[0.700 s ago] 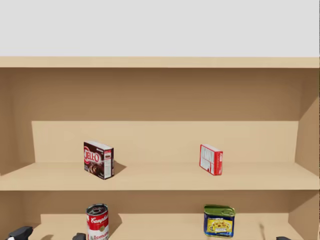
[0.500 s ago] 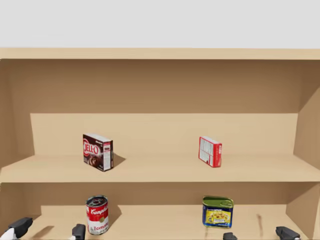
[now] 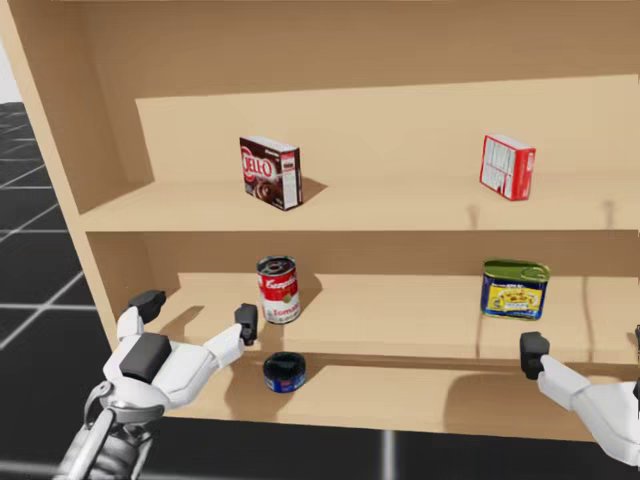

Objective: Look through the shelves, find the red soup can, and take it.

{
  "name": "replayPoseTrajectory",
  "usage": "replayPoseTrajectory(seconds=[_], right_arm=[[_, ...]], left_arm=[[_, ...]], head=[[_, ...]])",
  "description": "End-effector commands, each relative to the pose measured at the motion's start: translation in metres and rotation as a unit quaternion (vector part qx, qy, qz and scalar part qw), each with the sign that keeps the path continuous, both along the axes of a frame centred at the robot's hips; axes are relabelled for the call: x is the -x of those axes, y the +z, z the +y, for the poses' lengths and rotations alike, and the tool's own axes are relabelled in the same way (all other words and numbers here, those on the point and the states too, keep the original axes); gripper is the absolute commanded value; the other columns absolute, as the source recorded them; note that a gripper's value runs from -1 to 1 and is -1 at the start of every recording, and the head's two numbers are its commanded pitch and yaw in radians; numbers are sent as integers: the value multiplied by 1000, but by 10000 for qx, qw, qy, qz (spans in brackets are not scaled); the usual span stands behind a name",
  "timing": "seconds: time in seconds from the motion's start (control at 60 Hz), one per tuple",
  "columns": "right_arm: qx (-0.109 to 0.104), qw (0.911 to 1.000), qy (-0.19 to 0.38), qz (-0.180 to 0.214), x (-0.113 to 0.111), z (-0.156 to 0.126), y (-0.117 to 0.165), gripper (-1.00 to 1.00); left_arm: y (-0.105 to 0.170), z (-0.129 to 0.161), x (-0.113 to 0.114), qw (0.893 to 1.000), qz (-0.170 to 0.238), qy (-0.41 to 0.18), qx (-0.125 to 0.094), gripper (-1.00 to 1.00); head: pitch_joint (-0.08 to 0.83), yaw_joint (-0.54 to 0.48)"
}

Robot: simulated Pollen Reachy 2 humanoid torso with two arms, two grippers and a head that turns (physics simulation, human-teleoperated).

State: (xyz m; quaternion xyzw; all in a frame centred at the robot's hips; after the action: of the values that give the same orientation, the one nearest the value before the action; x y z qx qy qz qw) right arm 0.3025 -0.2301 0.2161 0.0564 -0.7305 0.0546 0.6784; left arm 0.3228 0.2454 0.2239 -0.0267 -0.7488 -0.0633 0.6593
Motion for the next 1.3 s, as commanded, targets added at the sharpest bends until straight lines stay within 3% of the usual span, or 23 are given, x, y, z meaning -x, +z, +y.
replayPoseTrajectory(seconds=[0.017, 0.283, 0.35, 0.45, 0.583, 0.933, 1.3], right_arm=[[44, 10000, 23, 40, 0, 2, -3, -1000], [176, 9998, 37, 64, 0, 4, -6, -1000], [175, 9998, 28, 65, 0, 4, -6, -1000], [183, 9998, -2, 65, -1, 4, -6, -1000], [203, 9998, -22, 61, 0, 4, -7, -1000], [186, 9998, -55, 29, 1, 3, -6, -1000], [173, 9998, -99, -21, 1, 0, -5, -1000]], left_arm=[[0, 0, 0, 10000, -13, -18, -8, -1000], [5, -7, 6, 9998, -7, -194, 81, -1000], [11, -16, 12, 9993, 112, -301, 197, -1000], [19, -29, 21, 9991, 243, -331, 123, -1000], [30, -50, 27, 9979, 386, -479, 182, -1000], [26, -88, -23, 9931, 1072, -278, 379, -1000], [14, -105, -73, 9902, 1333, -31, 407, -1000]], head=[[351, 195], [391, 236], [393, 234], [393, 231], [394, 240], [404, 246], [412, 237]])
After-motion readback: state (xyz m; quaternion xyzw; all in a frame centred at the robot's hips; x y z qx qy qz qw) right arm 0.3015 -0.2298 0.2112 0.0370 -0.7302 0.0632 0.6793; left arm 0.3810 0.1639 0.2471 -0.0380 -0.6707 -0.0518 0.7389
